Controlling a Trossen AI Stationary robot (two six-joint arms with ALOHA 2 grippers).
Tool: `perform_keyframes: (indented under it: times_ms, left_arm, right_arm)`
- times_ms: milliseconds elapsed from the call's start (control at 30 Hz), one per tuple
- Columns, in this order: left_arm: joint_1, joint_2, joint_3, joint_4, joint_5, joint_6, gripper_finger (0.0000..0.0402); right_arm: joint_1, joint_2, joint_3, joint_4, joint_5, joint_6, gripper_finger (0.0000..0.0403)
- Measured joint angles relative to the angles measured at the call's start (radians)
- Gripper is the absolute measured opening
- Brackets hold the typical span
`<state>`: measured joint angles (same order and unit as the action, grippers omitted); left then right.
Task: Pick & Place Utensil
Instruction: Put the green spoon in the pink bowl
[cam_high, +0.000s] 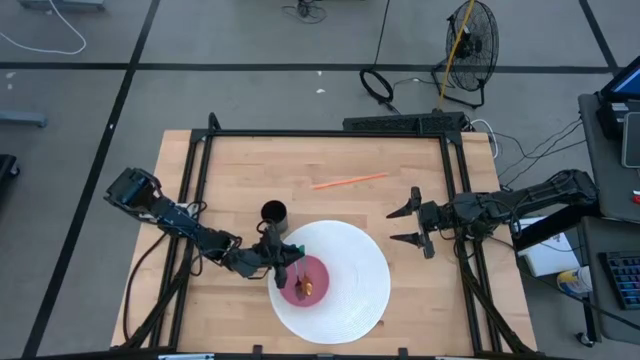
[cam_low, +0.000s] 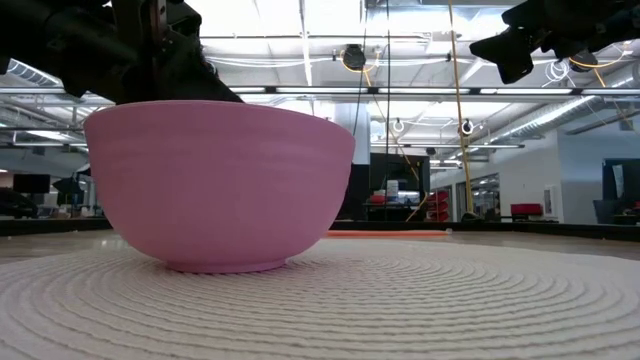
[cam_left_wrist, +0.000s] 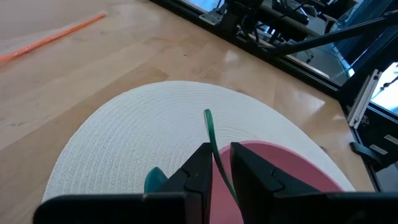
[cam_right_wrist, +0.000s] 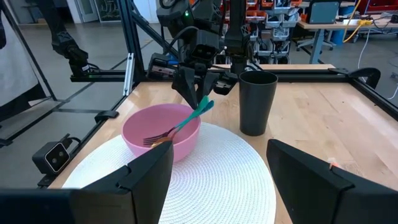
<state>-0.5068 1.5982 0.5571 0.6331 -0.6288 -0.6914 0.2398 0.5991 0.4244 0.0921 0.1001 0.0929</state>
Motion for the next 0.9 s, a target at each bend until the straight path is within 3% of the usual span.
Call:
perform_keyframes:
  times_ms: [433,900]
  left_arm:
    - [0.000,0.000,0.000,-0.010,0.018,-0.030,0.0075]
    - [-0.013,-0.001,0.002,-0.037,0.016,-0.080,0.0007]
  right_arm:
    - [0.000,0.000,0.000,0.000,0.000,0.000,0.0254]
    - [0.000,0.000,0.000,-0.008,0.000,0.000,0.0254]
